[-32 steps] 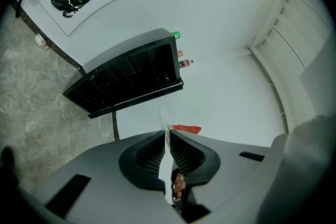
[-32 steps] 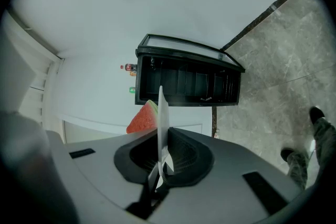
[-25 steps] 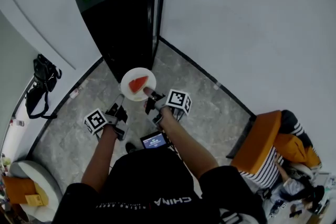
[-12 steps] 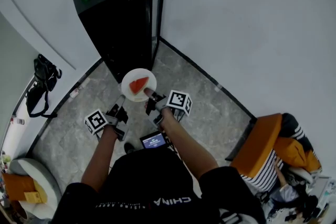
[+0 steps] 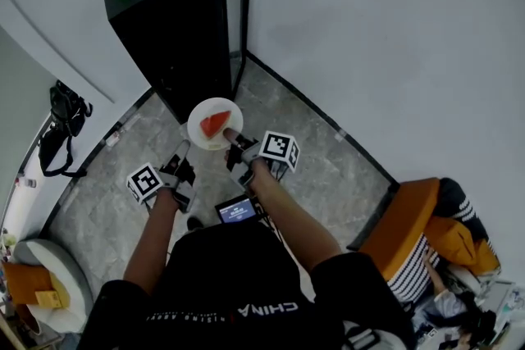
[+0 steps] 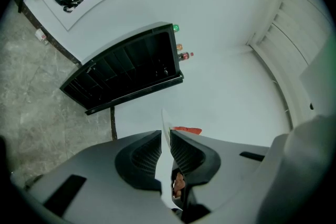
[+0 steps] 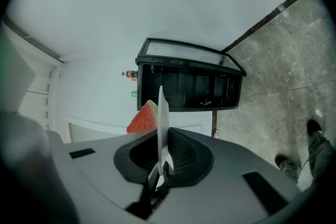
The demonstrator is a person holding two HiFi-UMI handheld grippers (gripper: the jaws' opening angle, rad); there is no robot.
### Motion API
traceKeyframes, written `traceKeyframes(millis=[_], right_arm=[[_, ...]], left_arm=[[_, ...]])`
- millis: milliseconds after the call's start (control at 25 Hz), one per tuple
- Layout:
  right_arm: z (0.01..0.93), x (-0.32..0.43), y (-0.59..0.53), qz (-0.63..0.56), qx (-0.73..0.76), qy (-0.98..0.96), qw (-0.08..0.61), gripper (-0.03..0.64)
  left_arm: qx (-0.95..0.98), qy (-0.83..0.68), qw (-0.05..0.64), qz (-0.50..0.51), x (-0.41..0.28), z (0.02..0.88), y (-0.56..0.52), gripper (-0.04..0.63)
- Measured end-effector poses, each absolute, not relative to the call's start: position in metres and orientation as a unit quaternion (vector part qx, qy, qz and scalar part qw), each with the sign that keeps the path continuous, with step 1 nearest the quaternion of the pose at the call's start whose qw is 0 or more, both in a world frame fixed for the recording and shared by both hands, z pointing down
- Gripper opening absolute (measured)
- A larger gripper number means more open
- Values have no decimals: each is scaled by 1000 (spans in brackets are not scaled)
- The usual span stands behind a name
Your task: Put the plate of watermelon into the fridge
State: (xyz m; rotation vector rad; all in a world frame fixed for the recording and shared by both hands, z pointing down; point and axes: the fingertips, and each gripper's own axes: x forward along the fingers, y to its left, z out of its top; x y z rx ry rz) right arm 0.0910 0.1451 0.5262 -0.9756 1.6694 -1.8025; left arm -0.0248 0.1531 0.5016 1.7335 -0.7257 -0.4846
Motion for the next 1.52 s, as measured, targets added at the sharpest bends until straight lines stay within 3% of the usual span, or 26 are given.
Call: traceKeyframes(millis=[560, 1520], right_arm=[[546, 113, 132, -674, -350, 603, 244, 31], [536, 69, -14, -643, -403, 583, 290, 31]], left_arm=[[712, -343, 573, -216, -28, 524, 140, 38], [756, -265, 576, -165, -69, 524, -32, 61]])
